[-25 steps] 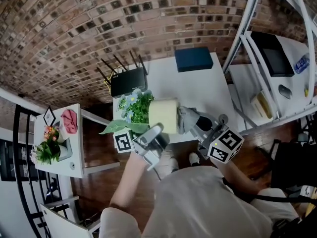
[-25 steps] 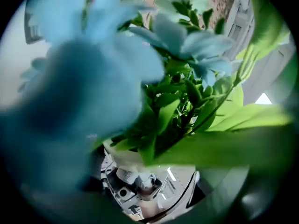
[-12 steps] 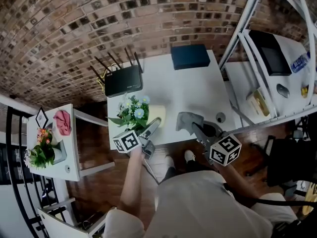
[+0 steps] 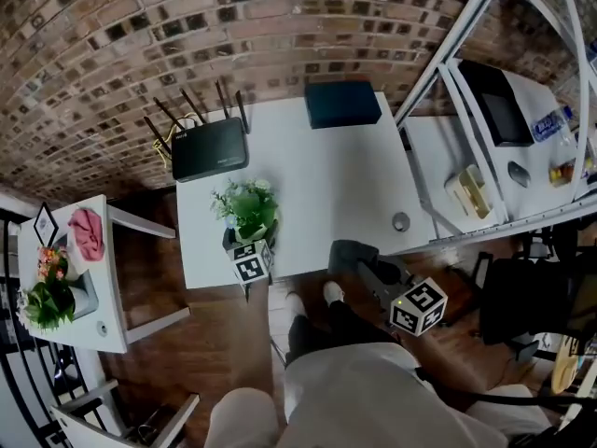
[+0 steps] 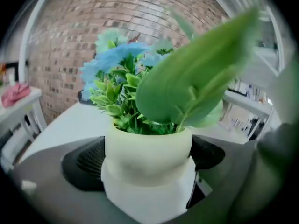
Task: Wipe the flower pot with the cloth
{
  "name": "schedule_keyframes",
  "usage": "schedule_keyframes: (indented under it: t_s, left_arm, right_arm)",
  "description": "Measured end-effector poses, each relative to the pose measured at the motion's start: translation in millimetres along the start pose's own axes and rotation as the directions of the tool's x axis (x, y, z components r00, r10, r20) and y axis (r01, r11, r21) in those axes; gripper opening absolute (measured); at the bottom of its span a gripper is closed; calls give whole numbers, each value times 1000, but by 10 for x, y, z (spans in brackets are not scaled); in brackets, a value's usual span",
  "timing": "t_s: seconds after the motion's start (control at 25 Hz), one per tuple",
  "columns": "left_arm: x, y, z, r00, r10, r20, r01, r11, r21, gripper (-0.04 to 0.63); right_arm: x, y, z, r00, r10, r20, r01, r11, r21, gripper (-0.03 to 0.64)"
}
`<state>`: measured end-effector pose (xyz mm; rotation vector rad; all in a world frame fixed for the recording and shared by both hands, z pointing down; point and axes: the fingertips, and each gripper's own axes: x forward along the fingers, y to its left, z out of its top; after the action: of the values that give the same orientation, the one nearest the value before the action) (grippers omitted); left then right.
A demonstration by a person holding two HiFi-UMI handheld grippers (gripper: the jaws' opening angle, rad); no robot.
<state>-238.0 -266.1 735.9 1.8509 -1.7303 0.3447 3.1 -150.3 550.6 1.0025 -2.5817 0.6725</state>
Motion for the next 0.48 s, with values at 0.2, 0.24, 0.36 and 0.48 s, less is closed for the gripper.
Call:
schedule_keyframes:
  t_s: [0.2,0.24,0.36,0.48]
  left_arm:
    - [177,-80,-138,999,-4,43,-6,974,227,600]
    - [153,-112,-164,999,-24,39,15,976,216,619]
    - [-121,-181,-182,996,-60,69,49,987,152,630]
    - [-679,-246,-57,984,-72,166,55,993,106,630]
  right_arm:
    - [23,176,-147,999,23,-30,-24,999,-43,2]
    - [34,198,-174,999,22,-35,-24,999,-37,2]
    - [79,331,-197,998,54,-29,-55,998,-35,2]
    - [122,543,-154,995,102,16,-102,994,-30,2]
